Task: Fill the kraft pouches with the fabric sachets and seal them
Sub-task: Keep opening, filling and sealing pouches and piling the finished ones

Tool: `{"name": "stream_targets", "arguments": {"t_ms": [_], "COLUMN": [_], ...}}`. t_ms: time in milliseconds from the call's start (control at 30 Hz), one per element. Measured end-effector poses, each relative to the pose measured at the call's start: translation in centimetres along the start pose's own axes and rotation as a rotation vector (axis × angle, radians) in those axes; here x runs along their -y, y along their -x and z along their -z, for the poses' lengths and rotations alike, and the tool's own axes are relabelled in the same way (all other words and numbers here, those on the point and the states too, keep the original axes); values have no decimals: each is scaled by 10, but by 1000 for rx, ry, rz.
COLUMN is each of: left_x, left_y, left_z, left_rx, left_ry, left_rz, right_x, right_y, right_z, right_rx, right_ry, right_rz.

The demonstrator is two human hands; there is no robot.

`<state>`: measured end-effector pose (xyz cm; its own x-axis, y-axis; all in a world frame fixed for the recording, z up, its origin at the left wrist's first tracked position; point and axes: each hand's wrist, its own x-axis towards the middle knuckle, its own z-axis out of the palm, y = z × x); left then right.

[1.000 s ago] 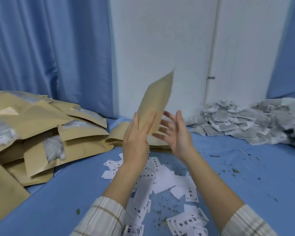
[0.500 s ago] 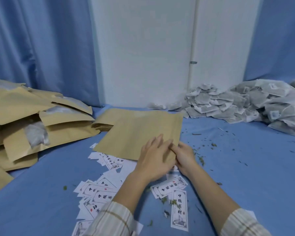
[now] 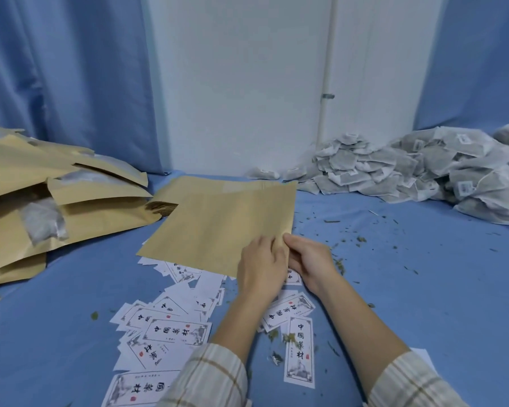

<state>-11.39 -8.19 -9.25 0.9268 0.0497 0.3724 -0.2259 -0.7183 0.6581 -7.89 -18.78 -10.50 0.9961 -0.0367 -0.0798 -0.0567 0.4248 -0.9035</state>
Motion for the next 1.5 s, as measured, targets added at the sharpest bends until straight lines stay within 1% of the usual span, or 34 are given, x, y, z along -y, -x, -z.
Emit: {"name": "stream_targets", "arguments": {"t_ms": [67,133,200,267,367,433,533,600,667,767,1033,1067,1133,1167,1233,1300,1400,1500], "left_x": [-1,-2,-4,-4,0,5,11,8,6,8,6,7,7,9,12,9,6,7], "left_y": [0,1,1,-3,-8,-9,-10,-10,-7,-7,-5,-6,-6,-5,-4,-5,-8,-10], "left_z": [1,3,6,8,9,11,14,14,12,12,7,8,15,18,20,22,20,17], "left_rx": [-68,-102,-109,-105,-146,-175,-198,-172,-155,-212,-270,-279,-276,-256,-190,-169,-191,-217], "left_ry": [87,261,420,487,523,481,453,494,462,419,589,633,809,858,781,759,687,698], "left_rz": [27,86,153,202,228,215,226,226,208,214,296,341,450,466,399,361,387,408], "right_x": [1,0,-1,-2,1,3,5,6,5,3,4,4,4,4,5,5,5,3], "right_y": [1,3,7,9,14,16,19,19,21,22,23,23,22,22,23,23,23,23], "right_z": [1,-1,-4,-8,-13,-11,-6,-7,-11,-15,-18,-17,-13,-11,-9,-11,-16,-19], "right_rx": [9,24,43,57,83,95,103,83,55,40,103,108,119,120,120,135,112,71], "right_ry": [-27,-27,24,101,252,364,407,443,463,474,554,544,497,488,499,498,522,544], "right_rz": [10,40,75,122,208,260,292,306,330,343,380,377,351,337,331,337,350,354]}}
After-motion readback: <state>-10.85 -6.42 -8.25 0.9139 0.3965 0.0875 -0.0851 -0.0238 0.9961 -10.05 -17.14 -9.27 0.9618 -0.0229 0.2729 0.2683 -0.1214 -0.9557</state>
